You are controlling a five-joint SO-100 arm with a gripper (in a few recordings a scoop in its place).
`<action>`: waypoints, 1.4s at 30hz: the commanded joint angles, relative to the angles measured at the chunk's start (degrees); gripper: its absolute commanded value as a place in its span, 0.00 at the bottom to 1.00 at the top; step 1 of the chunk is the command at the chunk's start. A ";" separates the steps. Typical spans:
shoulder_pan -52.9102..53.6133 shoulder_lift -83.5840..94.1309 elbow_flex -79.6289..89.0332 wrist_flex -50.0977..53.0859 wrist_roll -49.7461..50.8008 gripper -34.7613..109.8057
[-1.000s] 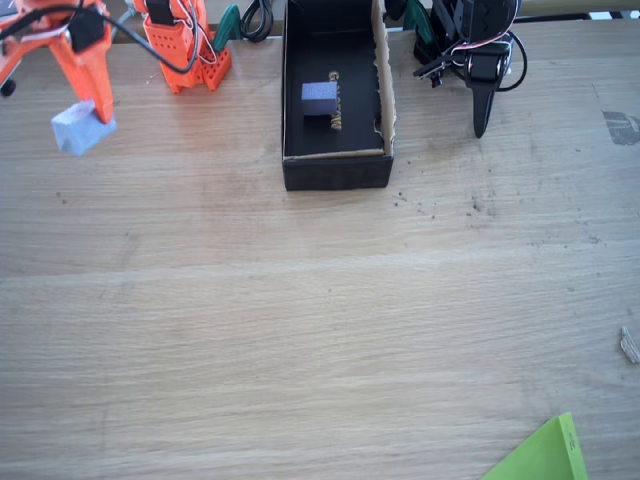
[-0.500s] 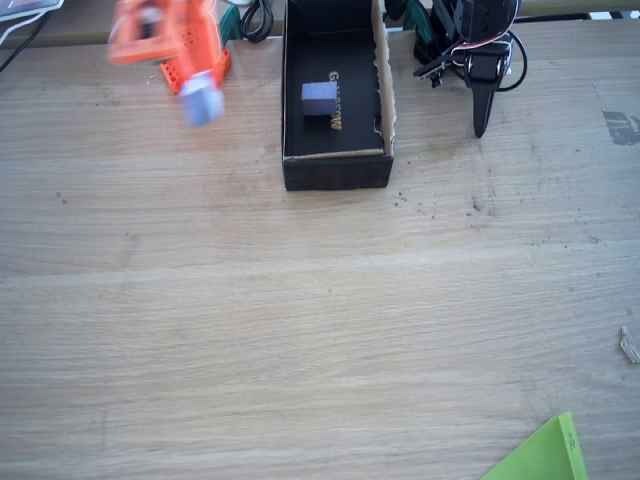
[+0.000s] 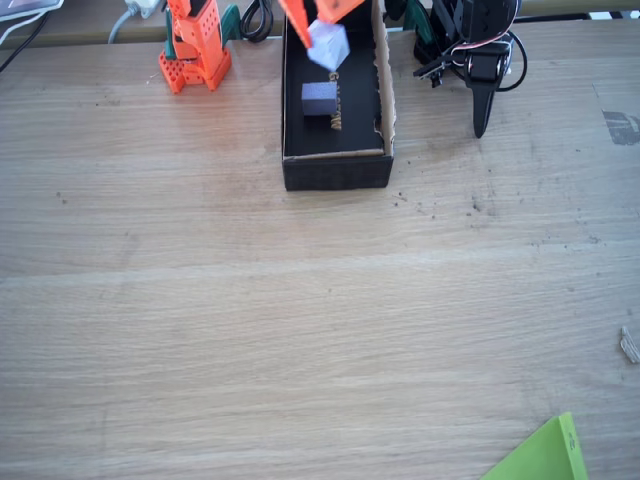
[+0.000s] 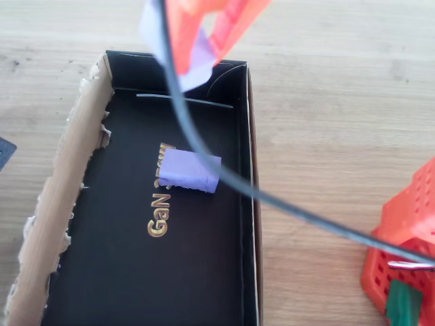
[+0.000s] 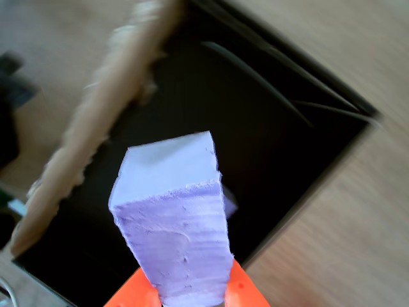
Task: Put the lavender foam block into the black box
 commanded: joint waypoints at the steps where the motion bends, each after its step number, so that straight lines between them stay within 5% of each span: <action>1: -0.18 0.35 -2.37 0.18 1.23 0.24; 3: -0.35 0.97 -2.46 -0.44 -1.05 0.24; 10: -0.09 1.32 -2.46 -0.26 -15.03 0.50; 24: 1.14 1.85 -2.02 0.00 -13.80 0.44; 28: 3.25 2.46 -1.67 2.29 -9.23 0.24; 32: 7.12 10.81 5.36 4.31 0.53 0.24; 38: 32.08 33.93 23.73 4.13 6.50 0.24; 42: 62.05 38.32 31.11 -4.48 -8.09 0.24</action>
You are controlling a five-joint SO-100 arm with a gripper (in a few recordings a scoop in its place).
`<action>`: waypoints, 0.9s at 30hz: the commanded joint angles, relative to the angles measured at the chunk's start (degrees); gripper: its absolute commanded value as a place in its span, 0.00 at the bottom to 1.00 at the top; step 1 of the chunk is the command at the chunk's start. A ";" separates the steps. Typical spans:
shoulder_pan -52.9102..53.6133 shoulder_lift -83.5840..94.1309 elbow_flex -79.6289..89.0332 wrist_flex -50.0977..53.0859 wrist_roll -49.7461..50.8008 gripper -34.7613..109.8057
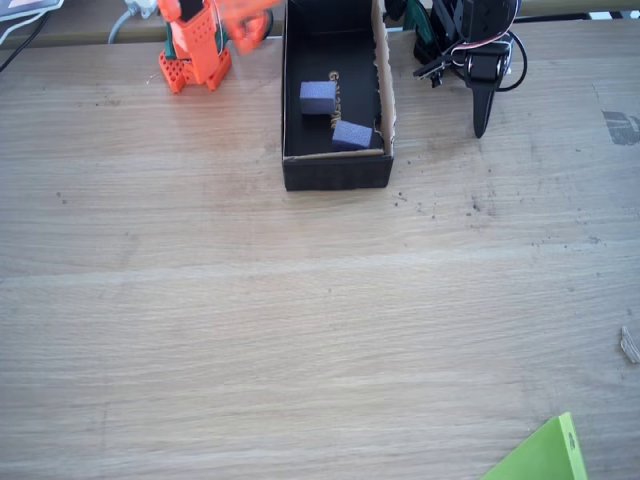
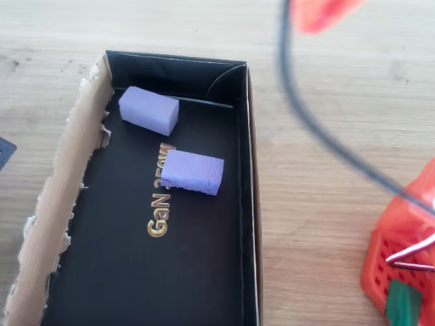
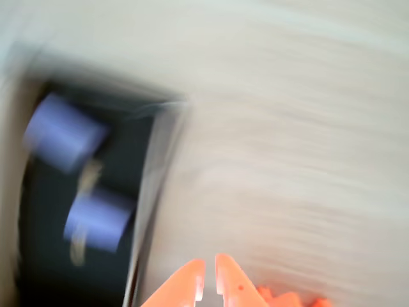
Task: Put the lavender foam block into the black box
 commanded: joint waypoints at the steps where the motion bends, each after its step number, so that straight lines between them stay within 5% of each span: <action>1: 28.04 4.83 6.15 -11.34 -13.54 0.24; 9: 42.63 0.79 19.78 -28.92 -22.85 0.24; 27: 29.71 11.43 58.10 -63.11 -21.71 0.24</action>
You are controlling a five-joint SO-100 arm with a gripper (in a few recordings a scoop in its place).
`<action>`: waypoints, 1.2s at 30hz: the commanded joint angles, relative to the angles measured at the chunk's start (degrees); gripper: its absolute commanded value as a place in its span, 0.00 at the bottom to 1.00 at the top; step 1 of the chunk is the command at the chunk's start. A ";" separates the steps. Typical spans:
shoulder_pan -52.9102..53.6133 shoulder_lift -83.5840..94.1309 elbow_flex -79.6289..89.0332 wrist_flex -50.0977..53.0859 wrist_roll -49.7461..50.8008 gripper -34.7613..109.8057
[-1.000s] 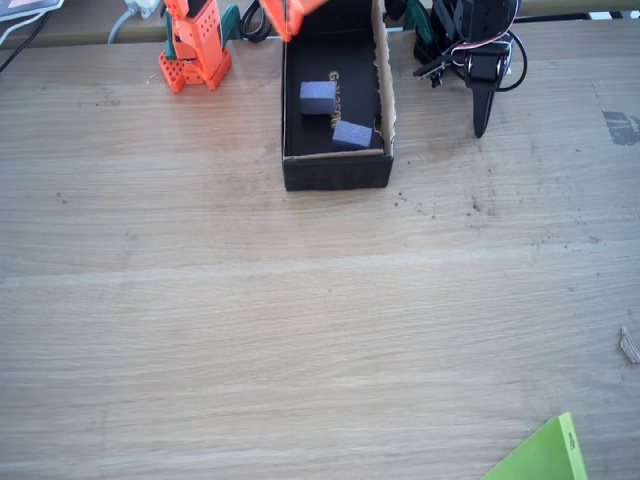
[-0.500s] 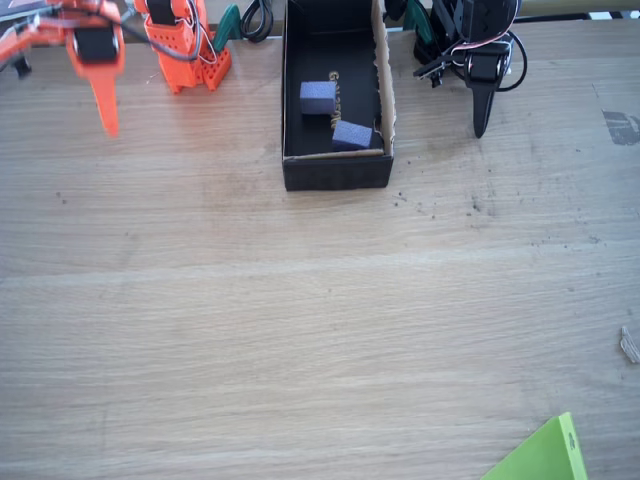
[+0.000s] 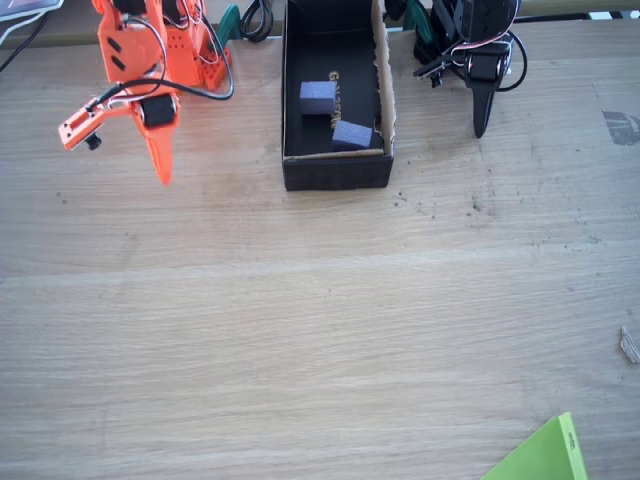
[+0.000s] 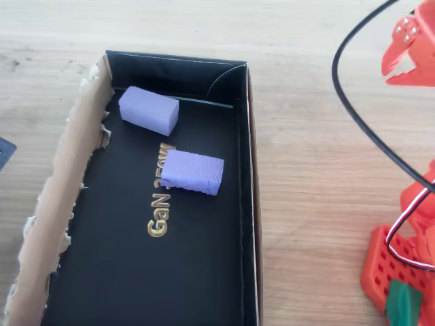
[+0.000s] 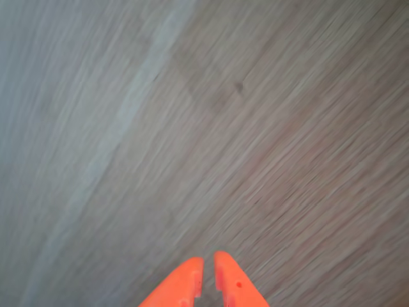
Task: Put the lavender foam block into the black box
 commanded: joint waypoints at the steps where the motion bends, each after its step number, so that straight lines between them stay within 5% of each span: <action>1: -0.70 9.84 5.36 -0.97 2.11 0.24; 10: -1.93 29.18 16.96 4.22 -0.62 0.24; 17: 1.14 25.66 16.96 4.13 -16.79 0.24; 19: 2.29 24.52 16.96 6.24 -20.57 0.35; 26: 1.93 24.43 16.96 12.74 -18.19 0.25; 36: 3.43 27.25 17.05 21.36 -28.13 0.24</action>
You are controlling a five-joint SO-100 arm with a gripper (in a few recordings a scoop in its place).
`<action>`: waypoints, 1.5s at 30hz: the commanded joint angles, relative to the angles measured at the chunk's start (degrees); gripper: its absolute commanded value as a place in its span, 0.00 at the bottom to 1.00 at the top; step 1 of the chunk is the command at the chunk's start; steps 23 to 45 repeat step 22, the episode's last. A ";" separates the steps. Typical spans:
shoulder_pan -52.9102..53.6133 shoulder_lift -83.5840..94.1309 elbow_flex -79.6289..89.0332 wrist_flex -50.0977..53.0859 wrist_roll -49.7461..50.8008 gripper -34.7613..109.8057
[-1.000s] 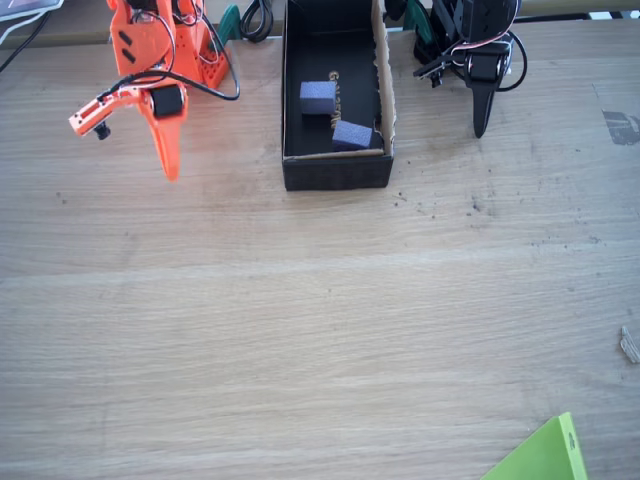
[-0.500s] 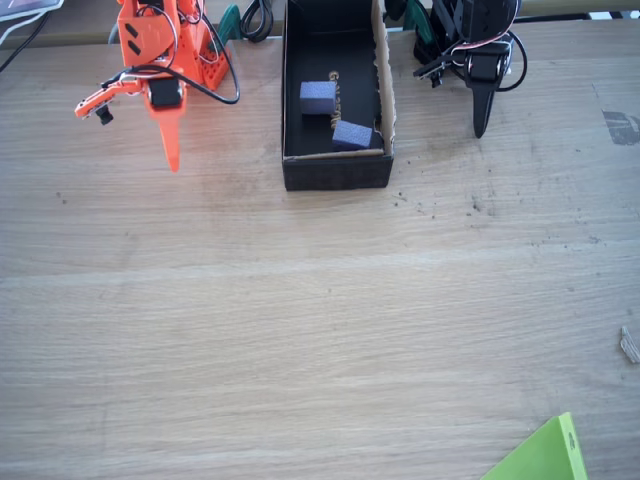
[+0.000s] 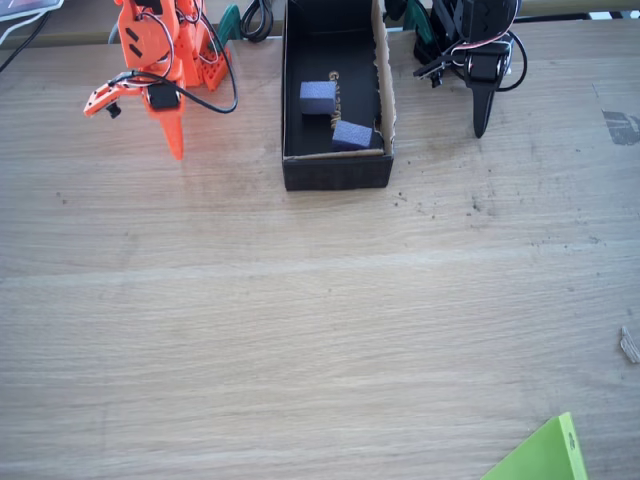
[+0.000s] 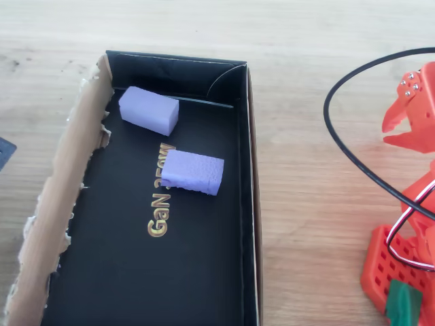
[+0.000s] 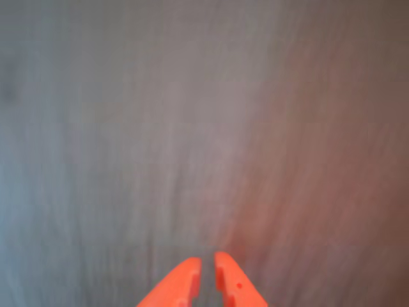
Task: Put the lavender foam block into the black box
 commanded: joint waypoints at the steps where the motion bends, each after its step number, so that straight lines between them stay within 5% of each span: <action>1: 0.35 1.76 0.26 2.99 0.09 0.24; 45: -0.26 3.16 0.26 3.87 -0.97 0.24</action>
